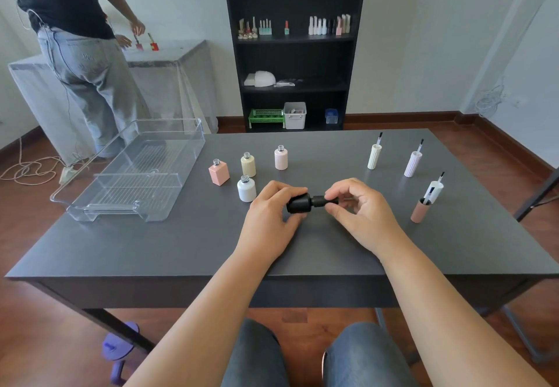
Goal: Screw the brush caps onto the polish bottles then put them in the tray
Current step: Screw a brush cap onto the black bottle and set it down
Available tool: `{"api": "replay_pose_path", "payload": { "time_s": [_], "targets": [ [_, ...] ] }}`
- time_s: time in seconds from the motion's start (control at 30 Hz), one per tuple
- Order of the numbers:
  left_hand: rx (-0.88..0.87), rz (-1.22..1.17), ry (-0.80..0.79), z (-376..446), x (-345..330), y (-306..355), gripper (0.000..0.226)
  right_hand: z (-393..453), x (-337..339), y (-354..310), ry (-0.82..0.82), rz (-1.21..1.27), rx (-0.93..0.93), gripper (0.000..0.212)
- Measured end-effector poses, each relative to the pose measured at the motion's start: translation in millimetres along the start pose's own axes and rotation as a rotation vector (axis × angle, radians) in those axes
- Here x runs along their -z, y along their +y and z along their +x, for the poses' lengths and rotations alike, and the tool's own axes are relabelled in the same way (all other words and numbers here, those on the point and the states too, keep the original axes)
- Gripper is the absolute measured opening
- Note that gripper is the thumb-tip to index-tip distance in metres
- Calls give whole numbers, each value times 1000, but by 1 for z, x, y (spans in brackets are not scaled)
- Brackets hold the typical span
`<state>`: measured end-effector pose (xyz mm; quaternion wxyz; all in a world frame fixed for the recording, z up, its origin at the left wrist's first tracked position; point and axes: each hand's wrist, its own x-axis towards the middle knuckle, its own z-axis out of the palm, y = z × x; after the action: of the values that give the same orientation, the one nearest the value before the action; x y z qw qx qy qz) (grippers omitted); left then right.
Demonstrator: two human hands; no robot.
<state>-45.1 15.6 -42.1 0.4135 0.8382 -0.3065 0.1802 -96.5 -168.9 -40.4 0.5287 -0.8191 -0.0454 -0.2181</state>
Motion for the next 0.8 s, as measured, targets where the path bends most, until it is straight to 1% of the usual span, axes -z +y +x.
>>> {"api": "replay_pose_path", "payload": {
  "time_s": [0.07, 0.2, 0.3, 0.43, 0.5, 0.6, 0.63, 0.67, 0.73, 0.77, 0.8],
  "targets": [
    [0, -1, 0, 0, 0, 1, 34, 1, -1, 1, 23, 11, -46, 26],
    [-14, 10, -12, -1, 1, 3, 34, 3, -5, 2, 81, -18, -128, 3],
    [-13, 4, -10, -1, 1, 3, 34, 3, -3, 2, 81, 9, -125, 17],
    [-6, 8, -5, 0, 1, 3, 34, 0, 1, 4, -15, -22, -54, 26],
    [-11, 9, -6, 0, 0, 3, 34, 0, -1, 5, 1, -29, -60, 24],
    [-16, 12, -13, -1, 0, 2, 35, 0, -4, 0, 51, -15, -108, 6],
    [-17, 14, -14, -1, -1, 2, 36, 0, -5, -1, 62, -20, -116, 5],
    [-17, 14, -13, -1, -1, 1, 36, 0, -5, -3, 70, -18, -122, 10],
    [-13, 6, -10, -1, -1, 1, 35, 0, -4, -4, 60, -21, -96, 6],
    [-12, -1, -9, 0, -1, 1, 35, 0, -3, -4, 37, -34, -68, 10],
    [-15, -4, -10, 0, 0, 1, 35, -1, -2, -4, 8, -53, -33, 18]
  ]
}}
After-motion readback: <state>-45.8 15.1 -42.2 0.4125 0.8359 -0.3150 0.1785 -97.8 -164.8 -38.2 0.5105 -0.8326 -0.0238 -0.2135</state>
